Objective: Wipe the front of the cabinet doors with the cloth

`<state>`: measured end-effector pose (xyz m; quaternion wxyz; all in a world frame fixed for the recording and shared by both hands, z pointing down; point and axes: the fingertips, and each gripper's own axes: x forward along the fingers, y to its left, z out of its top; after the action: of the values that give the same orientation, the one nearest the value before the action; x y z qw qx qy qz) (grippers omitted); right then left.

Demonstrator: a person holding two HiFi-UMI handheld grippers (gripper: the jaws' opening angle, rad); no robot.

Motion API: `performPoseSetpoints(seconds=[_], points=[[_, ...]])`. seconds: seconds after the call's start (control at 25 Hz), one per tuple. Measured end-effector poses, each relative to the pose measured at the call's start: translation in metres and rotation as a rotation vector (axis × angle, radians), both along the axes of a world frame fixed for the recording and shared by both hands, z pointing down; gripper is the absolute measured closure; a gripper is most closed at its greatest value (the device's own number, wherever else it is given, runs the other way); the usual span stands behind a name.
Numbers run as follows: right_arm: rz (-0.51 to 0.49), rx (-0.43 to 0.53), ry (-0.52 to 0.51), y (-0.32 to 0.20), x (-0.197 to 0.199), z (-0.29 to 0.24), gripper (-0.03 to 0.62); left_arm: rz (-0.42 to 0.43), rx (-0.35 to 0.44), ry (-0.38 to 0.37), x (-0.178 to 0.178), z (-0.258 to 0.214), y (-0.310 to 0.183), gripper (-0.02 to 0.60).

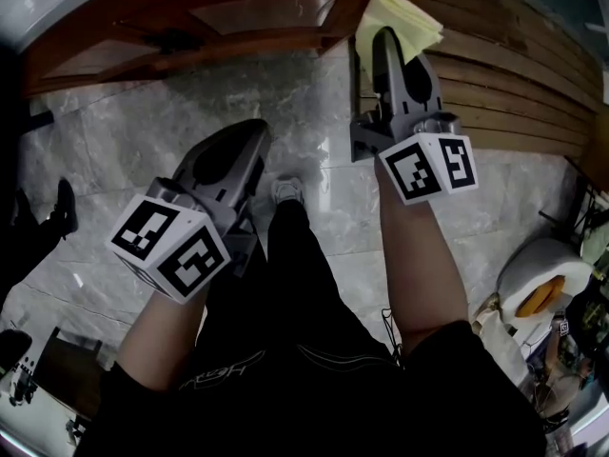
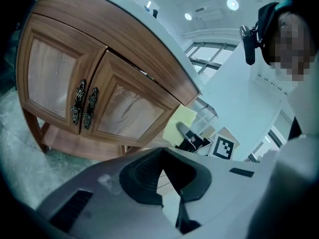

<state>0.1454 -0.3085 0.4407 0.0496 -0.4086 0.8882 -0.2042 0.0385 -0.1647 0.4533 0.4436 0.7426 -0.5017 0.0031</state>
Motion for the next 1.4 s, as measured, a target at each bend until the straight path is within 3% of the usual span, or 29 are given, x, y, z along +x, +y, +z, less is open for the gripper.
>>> performPoseSetpoints(seconds=[0.4, 0.6, 0.88, 1.4], points=[[-0.009, 0.005, 0.01, -0.005, 0.027, 0.0, 0.553, 0.008, -0.004, 0.007, 0.026, 0.004, 0.001, 0.575], [-0.052, 0.042, 0.039, 0.008, 0.019, 0.0, 0.553, -0.013, -0.033, 0.016, 0.016, 0.017, 0.013, 0.575], [-0.134, 0.033, 0.056, 0.037, -0.026, 0.012, 0.553, -0.088, -0.055, 0.025, -0.03, 0.028, 0.028, 0.575], [-0.41, 0.073, 0.128, 0.086, -0.153, 0.024, 0.553, -0.173, -0.059, 0.033, -0.107, 0.025, 0.052, 0.575]])
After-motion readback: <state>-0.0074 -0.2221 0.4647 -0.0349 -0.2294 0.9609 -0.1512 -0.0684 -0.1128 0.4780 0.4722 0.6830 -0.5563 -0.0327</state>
